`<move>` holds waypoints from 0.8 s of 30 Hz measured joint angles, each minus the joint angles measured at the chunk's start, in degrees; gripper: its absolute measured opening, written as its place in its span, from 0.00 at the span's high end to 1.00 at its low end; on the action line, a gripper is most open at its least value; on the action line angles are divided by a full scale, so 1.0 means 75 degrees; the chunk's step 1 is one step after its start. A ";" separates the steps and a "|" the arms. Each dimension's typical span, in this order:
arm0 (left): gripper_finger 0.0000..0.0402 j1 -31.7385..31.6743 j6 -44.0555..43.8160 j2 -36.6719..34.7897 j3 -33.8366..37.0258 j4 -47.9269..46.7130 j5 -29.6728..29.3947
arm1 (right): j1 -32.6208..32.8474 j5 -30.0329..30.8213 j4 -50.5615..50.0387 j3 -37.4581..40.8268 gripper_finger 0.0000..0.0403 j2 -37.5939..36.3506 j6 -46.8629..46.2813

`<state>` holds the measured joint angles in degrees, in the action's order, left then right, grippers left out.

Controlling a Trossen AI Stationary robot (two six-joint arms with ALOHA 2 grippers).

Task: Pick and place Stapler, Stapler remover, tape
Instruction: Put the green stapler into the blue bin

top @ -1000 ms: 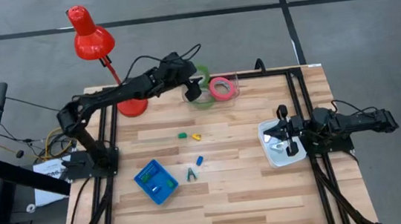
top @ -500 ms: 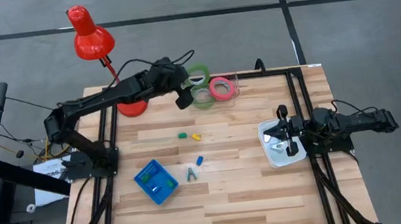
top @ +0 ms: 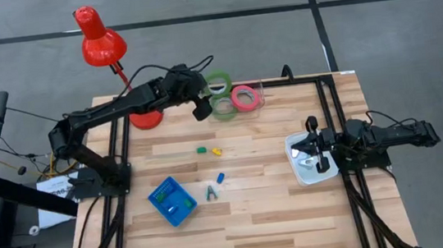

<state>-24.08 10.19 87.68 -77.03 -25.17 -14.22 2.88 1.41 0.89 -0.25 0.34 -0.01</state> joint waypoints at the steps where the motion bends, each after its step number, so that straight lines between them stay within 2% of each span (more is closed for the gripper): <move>1: 0.26 0.0003 -0.0127 0.0000 -0.0001 -0.0040 0.0113 | 0.0002 0.0000 0.0000 0.0000 1.00 0.0001 0.0000; 11: 0.26 0.0500 -0.0817 0.0003 0.0022 -0.1398 0.0931 | 0.0000 0.0000 0.0000 0.0000 1.00 0.0001 0.0000; 20: 0.26 0.1028 -0.0822 0.0006 0.1473 -0.1421 0.1659 | 0.0001 -0.0003 0.0000 0.0000 1.00 0.0002 0.0000; 24: 0.26 0.1067 -0.0657 0.0009 0.2086 -0.1309 0.1734 | 0.0001 -0.0003 0.0000 0.0000 1.00 0.0003 0.0000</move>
<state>-16.08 5.26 87.74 -61.39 -34.99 -1.21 2.89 1.39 0.89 -0.25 0.36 -0.01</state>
